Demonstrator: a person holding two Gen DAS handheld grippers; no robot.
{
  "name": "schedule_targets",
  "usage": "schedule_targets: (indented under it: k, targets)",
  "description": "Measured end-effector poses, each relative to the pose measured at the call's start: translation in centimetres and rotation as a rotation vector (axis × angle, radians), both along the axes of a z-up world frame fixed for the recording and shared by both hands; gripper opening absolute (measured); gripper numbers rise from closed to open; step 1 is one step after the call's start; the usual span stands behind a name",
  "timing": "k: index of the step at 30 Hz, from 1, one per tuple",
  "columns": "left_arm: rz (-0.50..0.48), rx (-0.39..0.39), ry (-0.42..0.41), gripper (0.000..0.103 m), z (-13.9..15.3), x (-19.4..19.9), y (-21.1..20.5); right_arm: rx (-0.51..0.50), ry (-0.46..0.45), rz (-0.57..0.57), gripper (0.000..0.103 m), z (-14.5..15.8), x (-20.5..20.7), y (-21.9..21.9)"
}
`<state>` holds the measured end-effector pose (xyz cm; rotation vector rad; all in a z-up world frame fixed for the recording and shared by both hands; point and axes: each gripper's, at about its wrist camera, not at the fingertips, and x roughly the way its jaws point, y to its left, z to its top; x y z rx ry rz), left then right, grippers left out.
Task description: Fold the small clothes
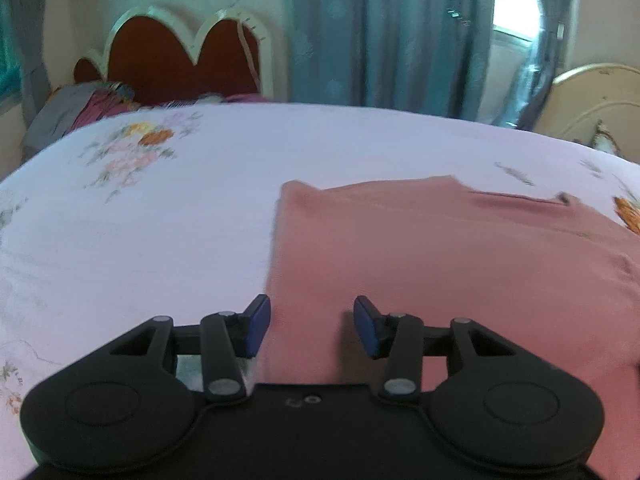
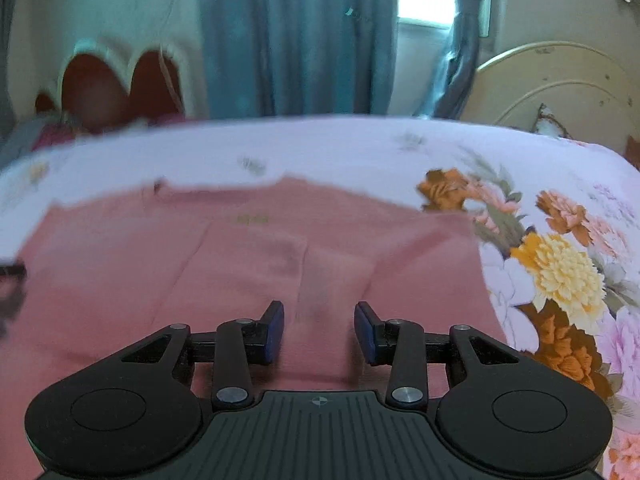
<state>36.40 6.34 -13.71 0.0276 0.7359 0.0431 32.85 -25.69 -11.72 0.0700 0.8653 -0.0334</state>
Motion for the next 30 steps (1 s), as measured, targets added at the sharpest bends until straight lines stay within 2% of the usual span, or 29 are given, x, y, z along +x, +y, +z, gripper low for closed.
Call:
schedule_targets:
  k: [3,5,8,12,17,22,30]
  targets:
    - [-0.032,0.001,0.006,0.047,0.1,-1.5,-0.9,0.036,0.027,-0.042,0.039,-0.6,-0.5,-1.4]
    - [-0.042,0.025,0.033,0.047,-0.6,-2.0,-1.2,0.023,0.031,-0.065,0.039,-0.5,-0.8,-2.2]
    - [-0.031,0.028,0.052,0.047,-1.5,-2.4,-0.9,0.025,0.039,-0.039,0.039,0.0,-1.4,-2.3]
    - [-0.006,0.029,0.052,0.047,-0.8,-2.9,-1.4,0.050,0.002,0.001,0.039,1.3,-2.8,-2.3]
    - [-0.012,0.009,0.043,0.063,0.5,-4.5,-2.9,0.099,-0.011,0.088,0.039,2.6,-4.4,-2.0]
    - [-0.028,-0.005,0.044,0.064,1.5,-6.4,-4.2,0.120,-0.016,0.145,0.039,3.1,-6.1,-1.7]
    - [-0.089,-0.013,0.048,0.072,2.8,-9.8,-4.9,0.142,-0.034,0.123,0.040,4.8,-10.0,-1.3]
